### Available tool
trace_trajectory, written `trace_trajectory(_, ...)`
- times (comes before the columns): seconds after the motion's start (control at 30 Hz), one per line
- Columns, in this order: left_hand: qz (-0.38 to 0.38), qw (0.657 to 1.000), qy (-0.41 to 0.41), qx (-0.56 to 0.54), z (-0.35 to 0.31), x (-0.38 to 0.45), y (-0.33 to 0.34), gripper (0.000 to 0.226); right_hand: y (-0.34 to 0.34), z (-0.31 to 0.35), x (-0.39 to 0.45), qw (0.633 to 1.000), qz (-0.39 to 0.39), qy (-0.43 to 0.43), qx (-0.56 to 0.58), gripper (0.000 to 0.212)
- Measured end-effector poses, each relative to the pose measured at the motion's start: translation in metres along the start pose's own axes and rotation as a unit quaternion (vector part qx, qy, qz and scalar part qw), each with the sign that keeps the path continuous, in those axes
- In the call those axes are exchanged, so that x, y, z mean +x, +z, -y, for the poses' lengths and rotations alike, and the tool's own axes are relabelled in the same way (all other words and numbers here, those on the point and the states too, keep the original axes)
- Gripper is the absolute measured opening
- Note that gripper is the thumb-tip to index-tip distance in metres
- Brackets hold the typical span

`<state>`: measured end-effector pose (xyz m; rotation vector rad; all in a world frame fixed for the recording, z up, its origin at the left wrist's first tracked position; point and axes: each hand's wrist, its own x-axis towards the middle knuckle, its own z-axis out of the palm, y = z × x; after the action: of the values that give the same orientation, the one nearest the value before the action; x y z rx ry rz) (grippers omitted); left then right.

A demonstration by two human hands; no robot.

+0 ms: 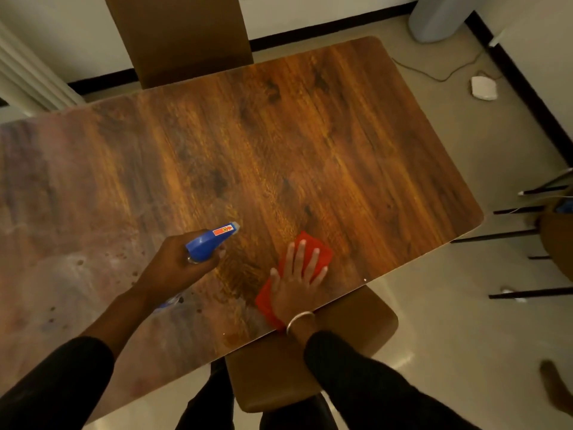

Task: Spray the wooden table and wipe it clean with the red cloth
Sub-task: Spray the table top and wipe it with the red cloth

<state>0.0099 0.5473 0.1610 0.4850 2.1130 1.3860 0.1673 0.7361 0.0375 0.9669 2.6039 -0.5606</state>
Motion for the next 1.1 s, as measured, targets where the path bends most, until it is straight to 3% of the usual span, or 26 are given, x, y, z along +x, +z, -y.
trace_trajectory(0.1,-0.013,1.000,-0.002,0.004,-0.001,0.003,0.000,0.013,0.015,-0.025,-0.035,0.998,0.056,-0.022,0.003,0.074)
trace_trajectory(0.27,-0.041,0.999,0.012,0.009,-0.003,0.006,-0.006,0.008,-0.038,-0.074,0.020,0.979,0.007,0.194,0.063,0.077)
trace_trajectory(0.33,-0.050,0.999,0.016,0.005,-0.004,0.003,-0.009,0.010,-0.050,-0.060,0.046,0.972,-0.009,0.227,0.062,0.078)
trace_trajectory(0.4,-0.056,0.998,0.008,-0.007,-0.003,-0.001,-0.012,0.010,-0.043,-0.033,0.049,0.986,-0.009,0.162,0.038,0.078)
trace_trajectory(0.5,-0.071,0.997,-0.008,-0.010,-0.002,-0.005,-0.017,0.011,-0.002,0.014,0.020,0.999,-0.004,-0.036,-0.036,0.077)
trace_trajectory(0.6,-0.093,0.995,-0.030,-0.001,0.003,-0.012,-0.024,0.012,0.038,0.037,-0.027,0.969,0.034,-0.213,-0.118,0.081)
trace_trajectory(0.73,-0.139,0.989,-0.030,-0.029,0.005,-0.025,-0.034,0.016,0.032,-0.012,-0.038,0.912,0.078,-0.363,-0.176,0.085)
trace_trajectory(0.77,-0.146,0.988,-0.034,-0.035,0.006,-0.029,-0.037,0.017,0.024,-0.022,-0.030,0.907,0.082,-0.369,-0.188,0.083)
trace_trajectory(0.83,-0.146,0.988,-0.041,-0.041,0.009,-0.035,-0.045,0.019,0.012,-0.021,-0.010,0.928,0.092,-0.301,-0.198,0.079)
trace_trajectory(0.97,-0.153,0.987,-0.047,-0.024,0.025,-0.053,-0.071,0.021,0.023,0.057,0.015,0.973,0.048,-0.150,-0.167,0.080)
trace_trajectory(1.03,-0.156,0.986,-0.060,-0.022,0.035,-0.064,-0.081,0.022,0.035,0.098,0.013,0.973,0.040,-0.165,-0.156,0.080)
trace_trajectory(1.1,-0.150,0.986,-0.070,-0.017,0.045,-0.076,-0.091,0.022,0.051,0.123,-0.004,0.956,0.045,-0.232,-0.172,0.079)
